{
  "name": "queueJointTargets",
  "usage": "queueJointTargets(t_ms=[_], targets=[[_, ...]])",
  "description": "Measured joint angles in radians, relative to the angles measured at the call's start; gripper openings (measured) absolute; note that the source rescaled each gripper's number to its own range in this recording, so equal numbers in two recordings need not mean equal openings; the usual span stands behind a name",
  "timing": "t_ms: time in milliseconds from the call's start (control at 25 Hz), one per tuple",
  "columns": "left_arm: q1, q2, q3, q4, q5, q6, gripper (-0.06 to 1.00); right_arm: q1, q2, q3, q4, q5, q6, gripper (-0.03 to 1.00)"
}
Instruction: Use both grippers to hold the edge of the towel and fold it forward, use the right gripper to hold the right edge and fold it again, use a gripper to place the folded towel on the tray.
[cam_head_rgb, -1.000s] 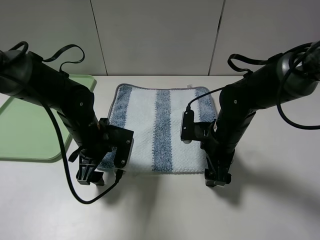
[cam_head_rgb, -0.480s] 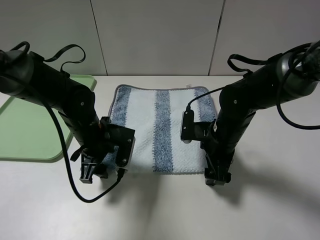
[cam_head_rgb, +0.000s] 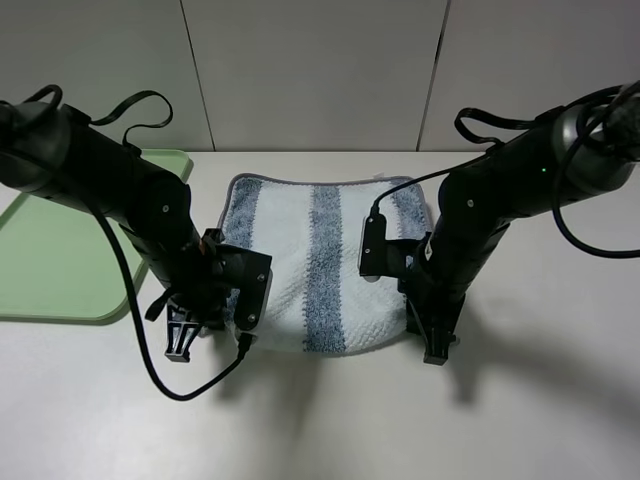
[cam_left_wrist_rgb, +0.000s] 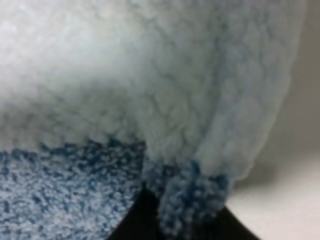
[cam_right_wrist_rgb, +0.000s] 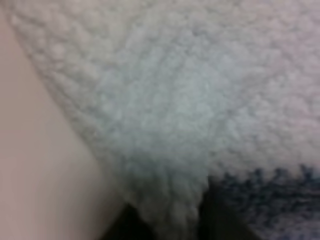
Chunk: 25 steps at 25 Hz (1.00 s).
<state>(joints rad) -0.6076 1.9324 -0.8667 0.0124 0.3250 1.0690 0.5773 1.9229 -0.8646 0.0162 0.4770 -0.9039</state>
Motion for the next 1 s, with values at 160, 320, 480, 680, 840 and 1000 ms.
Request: queueJointTargets(t_ms=[160,320,480,680,840,1000], targets=[[0.0,0.0,0.0,0.001,-0.001,0.0,0.01,0.0,0.0,0.0,0.0,0.0,0.0,0.0],[0.0,-0.001,0.0,0.001,0.002,0.0,0.01,0.0,-0.004,-0.001,0.0,0.005,0.0,0.0],[0.0,-0.03,0.001,-0.003,0.053,0.0,0.0,0.0,-0.035,0.001,0.001,0.044,0.0,0.0],[0.0,-0.102,0.002,-0.004,0.132,0.0,0.0,0.0,-0.097,0.003,0.002,0.103,-0.001,0.0],[0.0,-0.156,0.002,-0.005,0.206,0.0,0.0,0.0,-0.151,0.003,0.015,0.146,-0.001,0.0],[0.0,-0.213,0.002,-0.021,0.272,0.0,0.0,0.0,-0.202,0.003,0.05,0.19,0.0,0.0]])
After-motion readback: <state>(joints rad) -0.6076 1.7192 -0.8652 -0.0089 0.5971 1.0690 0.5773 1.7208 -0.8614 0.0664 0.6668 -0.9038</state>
